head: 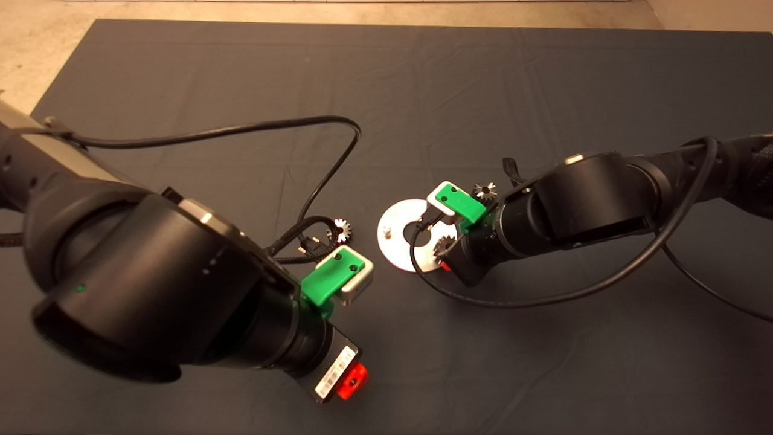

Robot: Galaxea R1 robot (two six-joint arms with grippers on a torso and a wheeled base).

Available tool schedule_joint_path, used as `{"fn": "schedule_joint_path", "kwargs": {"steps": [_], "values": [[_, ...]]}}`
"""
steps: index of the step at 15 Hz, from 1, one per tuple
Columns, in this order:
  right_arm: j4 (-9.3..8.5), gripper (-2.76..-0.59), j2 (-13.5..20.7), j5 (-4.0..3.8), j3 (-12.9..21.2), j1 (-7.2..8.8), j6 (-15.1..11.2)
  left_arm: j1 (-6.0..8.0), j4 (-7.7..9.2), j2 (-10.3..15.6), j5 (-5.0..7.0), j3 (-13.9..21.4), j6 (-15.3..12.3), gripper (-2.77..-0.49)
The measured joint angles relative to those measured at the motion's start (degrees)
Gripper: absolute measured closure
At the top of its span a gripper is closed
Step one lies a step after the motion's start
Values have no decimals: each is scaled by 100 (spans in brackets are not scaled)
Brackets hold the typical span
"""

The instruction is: Install three planetary gears onto the carrier pins

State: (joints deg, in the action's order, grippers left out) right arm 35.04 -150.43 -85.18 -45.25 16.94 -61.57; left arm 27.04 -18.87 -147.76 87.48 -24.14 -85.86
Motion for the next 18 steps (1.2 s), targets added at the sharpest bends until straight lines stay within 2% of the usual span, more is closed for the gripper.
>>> {"fn": "schedule_joint_path", "kwargs": {"steps": [3, 6, 9, 18], "values": [[-6, -89, -51, 83, -13, -96, 2, 0, 0, 0, 1, 0, 1, -264], [-15, -89, -84, 72, -127, -101, 8, 0, 0, 0, 2, 0, 0, -265], [-15, -89, -87, 76, -160, -256, 22, 0, 0, 0, 0, 0, 0, -264], [5, -89, -131, 76, -330, -265, 65, 0, 0, 0, 0, 0, 2, -265]]}}
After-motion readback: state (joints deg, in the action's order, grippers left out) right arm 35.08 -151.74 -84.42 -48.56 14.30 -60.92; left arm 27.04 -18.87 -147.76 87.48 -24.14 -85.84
